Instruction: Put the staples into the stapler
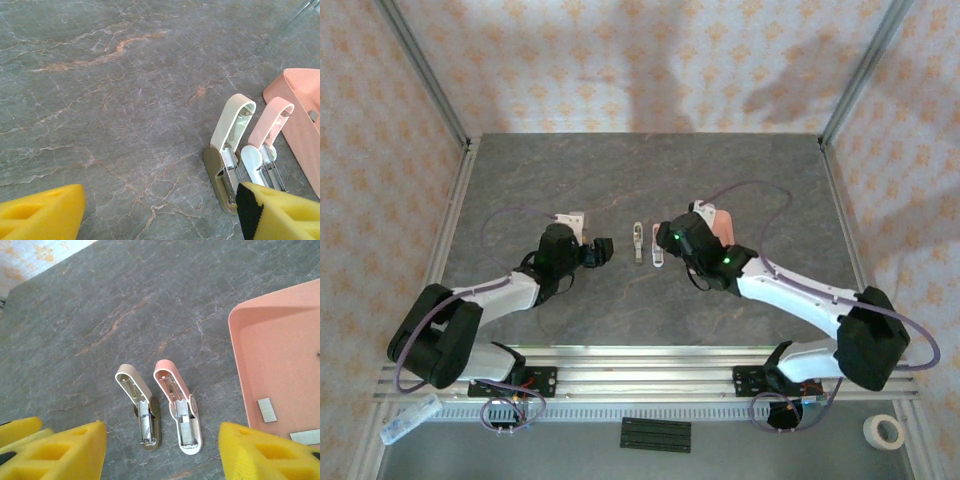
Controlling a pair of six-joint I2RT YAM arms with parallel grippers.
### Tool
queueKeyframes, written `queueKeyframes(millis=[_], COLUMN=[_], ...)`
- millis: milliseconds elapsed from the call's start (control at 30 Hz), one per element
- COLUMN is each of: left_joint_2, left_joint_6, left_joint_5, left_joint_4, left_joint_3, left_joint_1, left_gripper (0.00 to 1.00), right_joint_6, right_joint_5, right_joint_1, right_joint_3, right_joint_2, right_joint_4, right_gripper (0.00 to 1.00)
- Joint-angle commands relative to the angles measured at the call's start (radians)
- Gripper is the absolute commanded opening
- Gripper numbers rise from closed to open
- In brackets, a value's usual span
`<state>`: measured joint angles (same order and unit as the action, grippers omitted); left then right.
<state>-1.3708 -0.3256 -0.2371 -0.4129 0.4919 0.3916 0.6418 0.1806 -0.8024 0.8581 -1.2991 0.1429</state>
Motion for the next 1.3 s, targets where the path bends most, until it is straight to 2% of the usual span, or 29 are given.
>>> queueKeyframes(millis=[0,233,500,633,800,1067,1267], left_joint_2=[-0.023,-0.085,-0.139,-0.169,-0.205,-0.331,-0.396], left_joint_6=[0.047,0.059,0.026,0.020,-0.012,-0.150,-0.137], left_joint_5=[-0.027,-0.080,-0.119,-0.153,-0.214,-0.370,-0.415], left_joint_4=[-0.039,-0.057,-0.049,-0.037,-0.126,-0.335,-0.285], left_joint_3=[0.035,0.073,0.125,0.157,0.157,0.183,0.262], left_joint_1=[-0.008,-0.008,-0.010,-0.014,-0.031,-0.090,-0.091], left_gripper=[0.81,0.82,0.85,0.85,0.84,0.79,0.79], right_joint_6=[-0.041,-0.064,-0.073,-0.098,-0.135,-0.130,-0.134], right_joint_5=[0.052,0.080,0.048,0.015,-0.077,-0.187,-0.197], right_joint_1=[-0.006,0.003,0.017,0.019,0.027,0.075,0.088], right_joint_3=[-0.050,-0.144,-0.127,-0.097,-0.084,-0.130,-0.133], right_joint_2=[0.054,0.110,0.141,0.098,0.046,0.060,0.062], right_joint_4=[-0.087,-0.149,-0.028,0.014,-0.008,-0.085,-0.083], right_gripper=[0.62,0.63,0.62,0.62,0.60,0.60,0.61])
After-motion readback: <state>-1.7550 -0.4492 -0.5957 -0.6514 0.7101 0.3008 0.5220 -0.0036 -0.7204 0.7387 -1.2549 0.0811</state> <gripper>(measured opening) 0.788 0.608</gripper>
